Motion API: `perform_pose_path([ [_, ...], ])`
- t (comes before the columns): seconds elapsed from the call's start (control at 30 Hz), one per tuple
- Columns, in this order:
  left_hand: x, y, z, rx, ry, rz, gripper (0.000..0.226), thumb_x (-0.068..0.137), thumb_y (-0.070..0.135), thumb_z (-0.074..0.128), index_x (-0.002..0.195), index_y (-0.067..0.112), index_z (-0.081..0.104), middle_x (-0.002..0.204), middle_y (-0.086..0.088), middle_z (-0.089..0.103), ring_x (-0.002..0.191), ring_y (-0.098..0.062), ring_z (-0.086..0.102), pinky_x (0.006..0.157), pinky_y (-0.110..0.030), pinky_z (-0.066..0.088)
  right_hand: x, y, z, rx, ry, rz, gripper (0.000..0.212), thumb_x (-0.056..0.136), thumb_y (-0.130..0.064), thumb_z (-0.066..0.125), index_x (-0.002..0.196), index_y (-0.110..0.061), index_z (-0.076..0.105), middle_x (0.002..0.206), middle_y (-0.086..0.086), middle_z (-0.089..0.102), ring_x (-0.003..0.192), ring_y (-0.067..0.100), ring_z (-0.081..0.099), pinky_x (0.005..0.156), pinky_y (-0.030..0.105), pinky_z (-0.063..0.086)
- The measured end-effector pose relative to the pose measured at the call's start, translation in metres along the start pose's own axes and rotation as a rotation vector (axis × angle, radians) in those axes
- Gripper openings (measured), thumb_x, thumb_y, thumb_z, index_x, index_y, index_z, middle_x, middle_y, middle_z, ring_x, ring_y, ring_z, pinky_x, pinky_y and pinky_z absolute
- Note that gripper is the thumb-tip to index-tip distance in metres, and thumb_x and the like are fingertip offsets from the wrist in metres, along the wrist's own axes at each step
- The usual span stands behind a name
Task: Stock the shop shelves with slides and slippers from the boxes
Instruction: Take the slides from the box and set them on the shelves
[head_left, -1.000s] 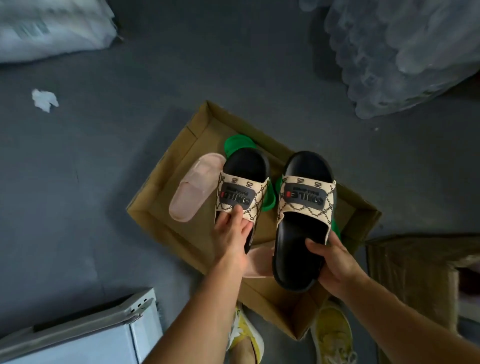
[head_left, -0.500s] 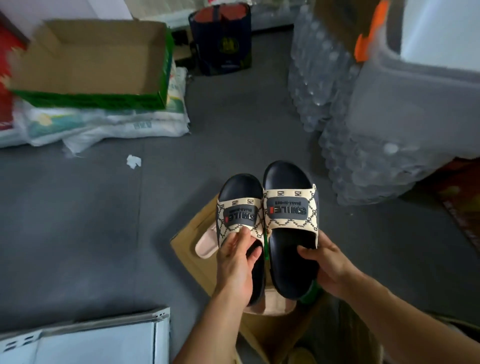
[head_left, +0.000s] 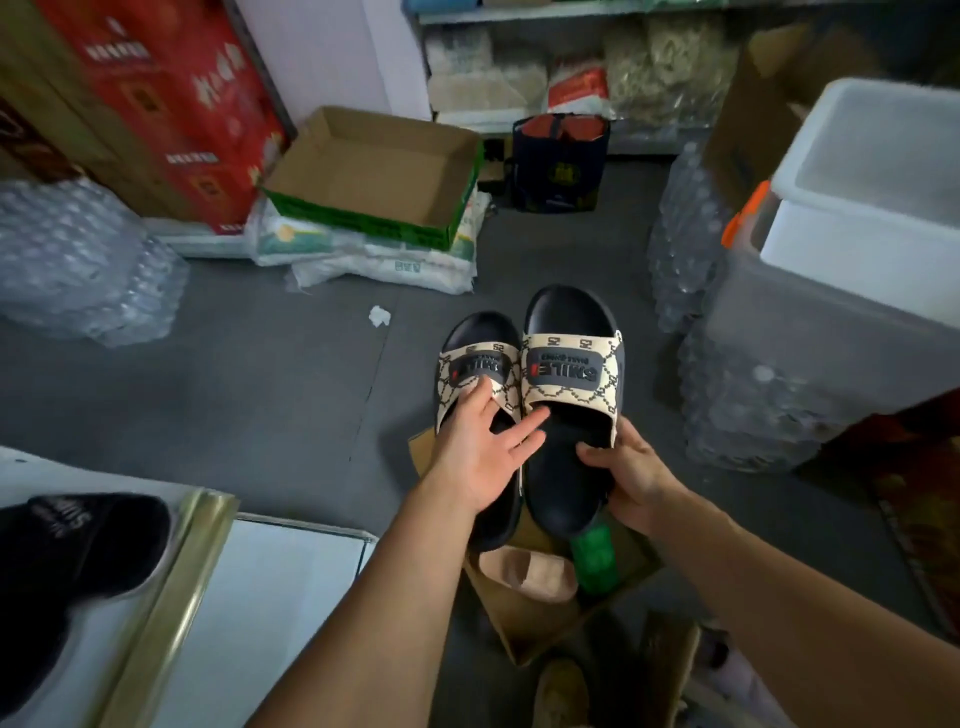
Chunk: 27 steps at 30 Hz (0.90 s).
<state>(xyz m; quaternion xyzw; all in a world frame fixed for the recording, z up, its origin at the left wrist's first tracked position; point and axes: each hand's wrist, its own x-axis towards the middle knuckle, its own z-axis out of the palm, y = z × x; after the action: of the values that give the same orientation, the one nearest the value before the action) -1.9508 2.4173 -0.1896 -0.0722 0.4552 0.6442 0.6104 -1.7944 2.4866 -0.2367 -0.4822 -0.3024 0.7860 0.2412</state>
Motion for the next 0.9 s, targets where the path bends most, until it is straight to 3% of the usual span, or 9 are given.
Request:
perform_pose_path([
  [0.1, -0.036, 0.004, 0.004, -0.165, -0.003, 0.055, 0.053, 0.098, 0.041, 0.051, 0.147, 0.022, 0.039, 0.149, -0.005, 0.044, 0.117, -0.039, 0.058, 0.095, -0.050, 0.049, -0.033, 0.006, 0.016, -0.026, -0.059, -0.019, 0.052, 0.081, 0.017, 0.055, 0.119, -0.018, 0.059, 0.114, 0.012, 0.068, 0.106, 0.032, 0.062, 0.084, 0.044, 0.052],
  [0.2, -0.084, -0.003, 0.006, -0.338, 0.038, 0.142, 0.052, 0.099, 0.038, 0.052, 0.144, 0.013, 0.042, 0.147, -0.009, 0.045, 0.130, -0.036, 0.047, 0.109, -0.052, 0.039, -0.072, 0.015, 0.030, -0.056, -0.132, -0.025, 0.054, 0.079, 0.018, 0.057, 0.120, -0.017, 0.059, 0.115, 0.013, 0.068, 0.107, 0.033, 0.062, 0.088, 0.047, 0.052],
  [0.3, -0.143, -0.014, -0.005, -0.434, 0.047, 0.256, 0.046, 0.101, 0.036, 0.048, 0.138, 0.009, 0.050, 0.141, -0.011, 0.052, 0.117, -0.032, 0.055, 0.109, -0.051, 0.039, -0.116, 0.028, 0.041, -0.116, -0.188, -0.030, 0.053, 0.078, 0.017, 0.059, 0.121, -0.013, 0.057, 0.114, 0.013, 0.068, 0.100, 0.031, 0.063, 0.081, 0.042, 0.053],
  [0.4, -0.205, -0.028, -0.029, -0.453, 0.046, 0.324, 0.047, 0.102, 0.035, 0.046, 0.140, 0.008, 0.048, 0.140, -0.011, 0.052, 0.127, -0.033, 0.051, 0.104, -0.048, 0.043, -0.170, 0.048, 0.050, -0.220, -0.231, 0.004, 0.044, 0.083, 0.011, 0.060, 0.119, -0.014, 0.057, 0.111, 0.011, 0.067, 0.087, 0.024, 0.063, 0.068, 0.033, 0.049],
  [0.47, -0.248, -0.040, -0.047, -0.442, 0.060, 0.372, 0.046, 0.100, 0.033, 0.050, 0.139, 0.009, 0.050, 0.142, -0.010, 0.050, 0.124, -0.032, 0.054, 0.102, -0.046, 0.047, -0.207, 0.065, 0.054, -0.276, -0.248, 0.029, 0.043, 0.084, 0.010, 0.061, 0.119, -0.015, 0.056, 0.106, 0.009, 0.067, 0.083, 0.021, 0.062, 0.063, 0.031, 0.048],
  [0.57, -0.313, -0.058, -0.071, -0.409, 0.090, 0.430, 0.044, 0.099, 0.032, 0.052, 0.137, 0.010, 0.052, 0.141, -0.010, 0.052, 0.117, -0.029, 0.058, 0.097, -0.044, 0.051, -0.261, 0.088, 0.058, -0.344, -0.256, 0.013, 0.045, 0.082, 0.011, 0.063, 0.121, -0.011, 0.054, 0.099, 0.009, 0.065, 0.078, 0.022, 0.061, 0.063, 0.032, 0.046],
  [0.77, -0.426, -0.085, -0.114, -0.425, 0.165, 0.540, 0.041, 0.099, 0.029, 0.055, 0.133, 0.007, 0.055, 0.138, -0.013, 0.053, 0.119, -0.031, 0.056, 0.104, -0.044, 0.047, -0.358, 0.112, 0.076, -0.545, -0.393, -0.026, 0.041, 0.076, 0.011, 0.070, 0.106, -0.015, 0.059, 0.096, 0.009, 0.068, 0.075, 0.023, 0.065, 0.060, 0.030, 0.050],
  [0.9, -0.486, -0.092, -0.139, -0.444, 0.222, 0.558, 0.040, 0.097, 0.028, 0.057, 0.129, 0.004, 0.057, 0.133, -0.015, 0.059, 0.118, -0.032, 0.056, 0.102, -0.044, 0.049, -0.401, 0.115, 0.096, -0.658, -0.524, 0.001, 0.046, 0.075, 0.010, 0.072, 0.112, -0.012, 0.056, 0.097, 0.009, 0.068, 0.074, 0.025, 0.063, 0.053, 0.026, 0.049],
])
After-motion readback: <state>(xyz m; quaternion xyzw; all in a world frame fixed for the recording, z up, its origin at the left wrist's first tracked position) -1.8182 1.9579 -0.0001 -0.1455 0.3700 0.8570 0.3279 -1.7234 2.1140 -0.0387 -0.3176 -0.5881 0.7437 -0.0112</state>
